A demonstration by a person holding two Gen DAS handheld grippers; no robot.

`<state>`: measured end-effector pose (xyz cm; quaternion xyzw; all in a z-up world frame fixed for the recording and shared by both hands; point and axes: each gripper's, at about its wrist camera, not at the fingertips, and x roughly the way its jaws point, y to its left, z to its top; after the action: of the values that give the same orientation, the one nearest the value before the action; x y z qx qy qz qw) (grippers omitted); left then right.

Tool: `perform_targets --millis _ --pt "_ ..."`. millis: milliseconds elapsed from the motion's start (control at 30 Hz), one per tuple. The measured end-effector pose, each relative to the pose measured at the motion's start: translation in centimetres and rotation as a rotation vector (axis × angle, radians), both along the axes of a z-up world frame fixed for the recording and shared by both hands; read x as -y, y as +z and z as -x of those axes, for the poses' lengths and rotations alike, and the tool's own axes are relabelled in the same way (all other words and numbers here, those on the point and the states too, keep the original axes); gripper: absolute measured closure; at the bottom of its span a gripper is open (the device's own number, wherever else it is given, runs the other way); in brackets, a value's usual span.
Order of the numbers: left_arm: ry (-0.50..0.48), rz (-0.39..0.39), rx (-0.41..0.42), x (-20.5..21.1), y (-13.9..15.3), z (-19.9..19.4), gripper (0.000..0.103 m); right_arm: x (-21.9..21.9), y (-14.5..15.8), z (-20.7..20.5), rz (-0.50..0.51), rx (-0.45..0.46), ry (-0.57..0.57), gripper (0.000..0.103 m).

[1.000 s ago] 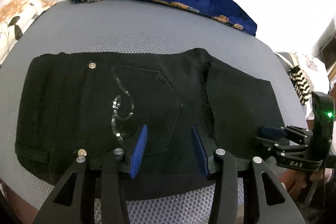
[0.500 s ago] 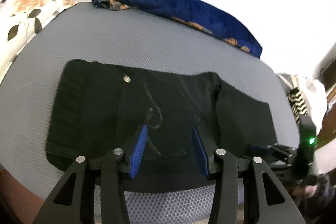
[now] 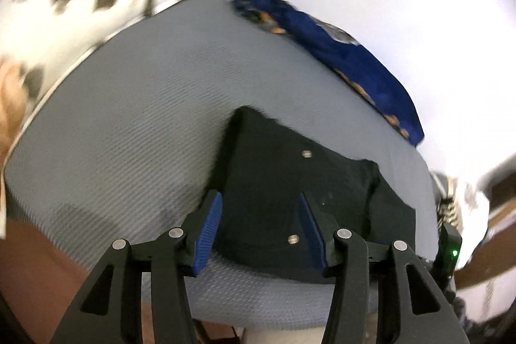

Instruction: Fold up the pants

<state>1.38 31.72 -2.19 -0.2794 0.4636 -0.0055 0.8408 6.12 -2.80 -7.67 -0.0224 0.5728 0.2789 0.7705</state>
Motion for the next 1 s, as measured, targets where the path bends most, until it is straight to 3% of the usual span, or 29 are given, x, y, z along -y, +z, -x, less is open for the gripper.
perform_targets --millis 133,400,600,900,1000 --pt "-0.012 0.053 -0.041 -1.2 -2.2 1.2 0.052 -0.7 0.4 -0.6 -0.036 -0.017 -0.008 0.049" --pt "-0.103 0.25 -0.075 -0.7 -5.6 2.7 0.052 0.3 0.9 -2.4 -0.048 -0.026 -0.104 0.049" --pt "-0.092 0.305 -0.104 -0.8 -8.0 2.6 0.053 0.6 0.1 -2.8 -0.015 -0.048 -0.138 0.049" --pt "-0.064 0.38 -0.038 -2.7 -8.8 1.3 0.052 0.4 -0.4 -2.8 -0.006 -0.054 -0.158 0.047" --pt "-0.082 0.392 -0.008 -2.8 -8.7 0.1 0.046 0.1 -0.4 -2.7 0.003 -0.044 -0.156 0.045"
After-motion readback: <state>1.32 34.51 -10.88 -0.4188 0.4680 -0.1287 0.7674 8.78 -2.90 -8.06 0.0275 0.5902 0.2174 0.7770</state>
